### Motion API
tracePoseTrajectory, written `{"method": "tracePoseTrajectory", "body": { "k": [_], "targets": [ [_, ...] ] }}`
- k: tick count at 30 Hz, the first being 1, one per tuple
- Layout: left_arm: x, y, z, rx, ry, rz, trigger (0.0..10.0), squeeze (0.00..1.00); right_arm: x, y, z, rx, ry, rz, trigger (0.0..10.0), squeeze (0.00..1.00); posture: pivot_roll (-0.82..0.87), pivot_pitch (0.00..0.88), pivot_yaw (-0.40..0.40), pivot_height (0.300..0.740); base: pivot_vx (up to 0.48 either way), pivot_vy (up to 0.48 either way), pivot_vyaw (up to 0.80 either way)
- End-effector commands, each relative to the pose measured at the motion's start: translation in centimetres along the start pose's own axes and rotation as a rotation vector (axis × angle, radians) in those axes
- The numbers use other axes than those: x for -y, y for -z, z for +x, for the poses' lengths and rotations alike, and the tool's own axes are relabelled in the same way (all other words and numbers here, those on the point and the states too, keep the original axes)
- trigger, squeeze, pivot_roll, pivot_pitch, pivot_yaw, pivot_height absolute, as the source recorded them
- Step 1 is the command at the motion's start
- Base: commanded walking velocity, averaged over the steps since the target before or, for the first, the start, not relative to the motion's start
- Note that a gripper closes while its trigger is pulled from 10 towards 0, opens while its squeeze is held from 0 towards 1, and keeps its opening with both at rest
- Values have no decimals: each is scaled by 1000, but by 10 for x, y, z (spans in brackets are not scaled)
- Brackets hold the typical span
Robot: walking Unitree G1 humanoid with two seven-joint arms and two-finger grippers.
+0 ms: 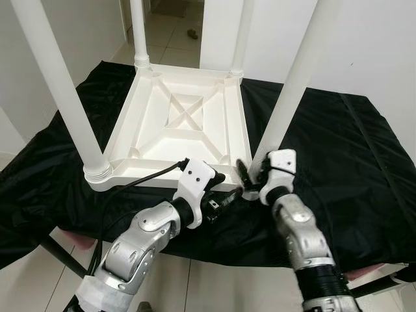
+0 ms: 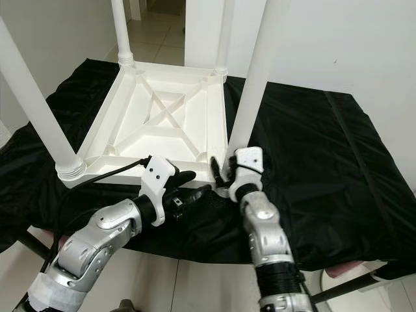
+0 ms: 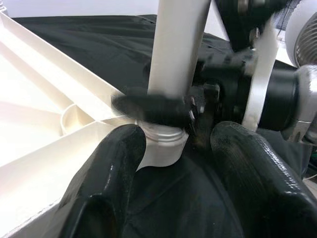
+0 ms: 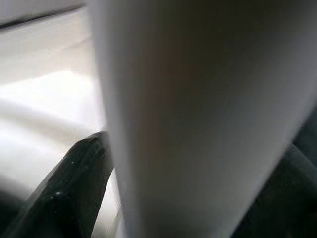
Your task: Building children table
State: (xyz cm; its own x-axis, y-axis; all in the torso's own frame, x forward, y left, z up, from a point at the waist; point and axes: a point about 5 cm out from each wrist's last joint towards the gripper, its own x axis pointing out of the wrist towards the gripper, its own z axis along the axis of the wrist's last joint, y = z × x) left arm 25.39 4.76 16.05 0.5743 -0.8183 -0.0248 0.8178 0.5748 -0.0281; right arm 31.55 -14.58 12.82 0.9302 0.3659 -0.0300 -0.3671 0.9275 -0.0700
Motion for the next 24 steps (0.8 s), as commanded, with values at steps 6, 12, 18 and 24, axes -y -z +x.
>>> {"method": "tracePoseTrajectory", "body": {
  "k": [6,12,18,24],
  "targets": [
    [0,0,1,-11,20,5,10000,0,5,4,3,-1,-140,-75,10000,0,53,3,-35,740,0,0,0],
    [-2,-2,0,-12,20,12,10000,0,6,8,13,-12,-268,-144,0,0,64,0,-26,740,0,0,0],
    [-3,-2,-1,-14,17,16,10000,0,7,14,15,-29,-320,-169,0,0,66,0,-27,740,0,0,0],
    [-2,-2,-1,-14,19,16,10000,0,10,19,12,-31,-328,-159,0,0,67,0,-25,740,0,0,0]
  ]
}}
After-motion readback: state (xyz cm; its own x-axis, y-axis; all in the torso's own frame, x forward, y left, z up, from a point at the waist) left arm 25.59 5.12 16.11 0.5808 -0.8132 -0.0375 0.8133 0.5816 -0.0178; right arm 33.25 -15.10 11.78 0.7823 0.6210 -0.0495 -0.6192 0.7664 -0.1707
